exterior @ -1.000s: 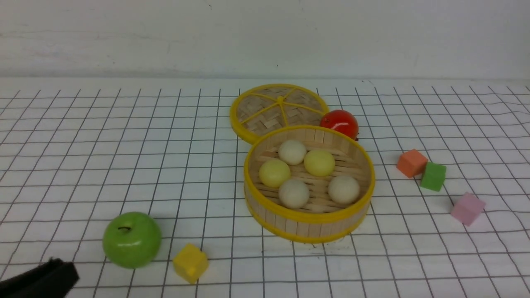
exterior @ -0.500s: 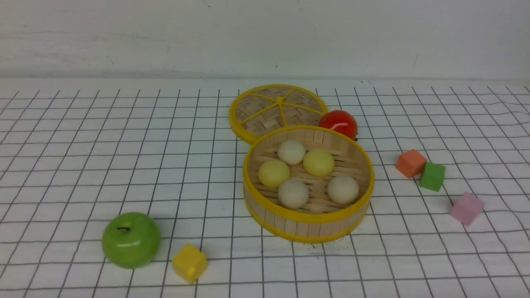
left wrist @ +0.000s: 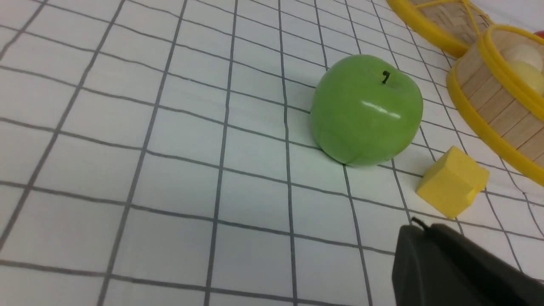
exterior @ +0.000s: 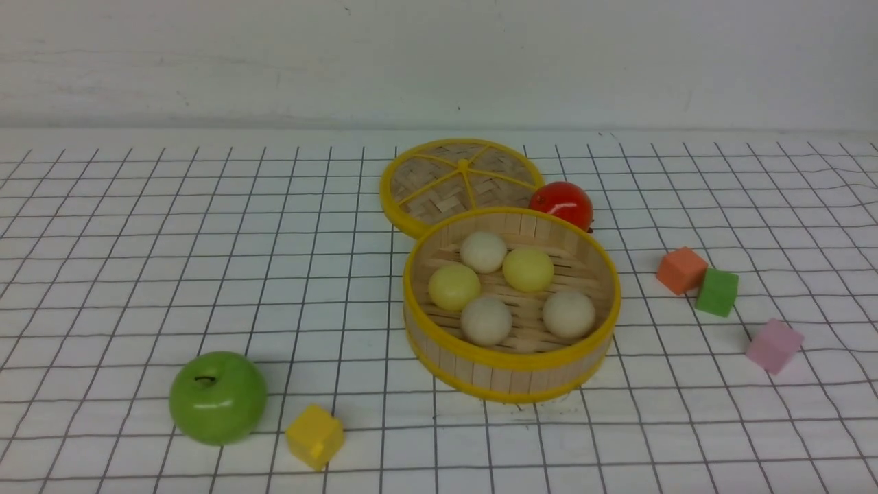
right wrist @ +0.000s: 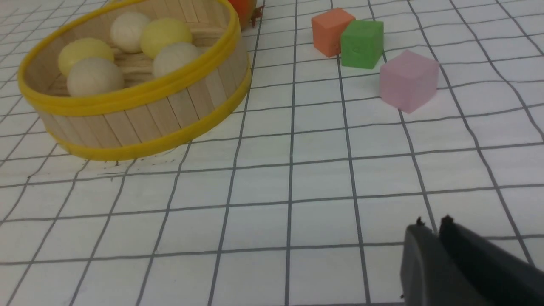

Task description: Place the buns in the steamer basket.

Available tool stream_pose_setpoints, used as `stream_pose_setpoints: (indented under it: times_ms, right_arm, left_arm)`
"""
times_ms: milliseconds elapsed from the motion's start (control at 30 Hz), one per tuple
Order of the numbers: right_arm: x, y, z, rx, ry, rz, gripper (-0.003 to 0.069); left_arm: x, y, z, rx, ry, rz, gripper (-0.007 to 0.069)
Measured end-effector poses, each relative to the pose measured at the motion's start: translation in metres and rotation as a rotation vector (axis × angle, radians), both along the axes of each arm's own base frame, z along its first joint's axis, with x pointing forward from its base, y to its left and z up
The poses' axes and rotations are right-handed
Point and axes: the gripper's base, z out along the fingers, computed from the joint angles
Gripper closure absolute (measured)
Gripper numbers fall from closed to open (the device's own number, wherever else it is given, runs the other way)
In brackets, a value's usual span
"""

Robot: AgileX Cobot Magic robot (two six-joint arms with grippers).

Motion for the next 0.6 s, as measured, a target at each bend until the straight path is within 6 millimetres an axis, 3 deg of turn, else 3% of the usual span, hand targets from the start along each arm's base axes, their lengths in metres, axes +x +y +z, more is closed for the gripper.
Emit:
stream_pose_setpoints:
  times_ms: [600]
  right_arm:
    - [0.0, 0.0, 0.0, 0.0, 0.0, 0.0, 0.0584]
  left_arm:
    - [0.0, 0.0, 0.0, 0.0, -0.001, 0.0, 0.0638]
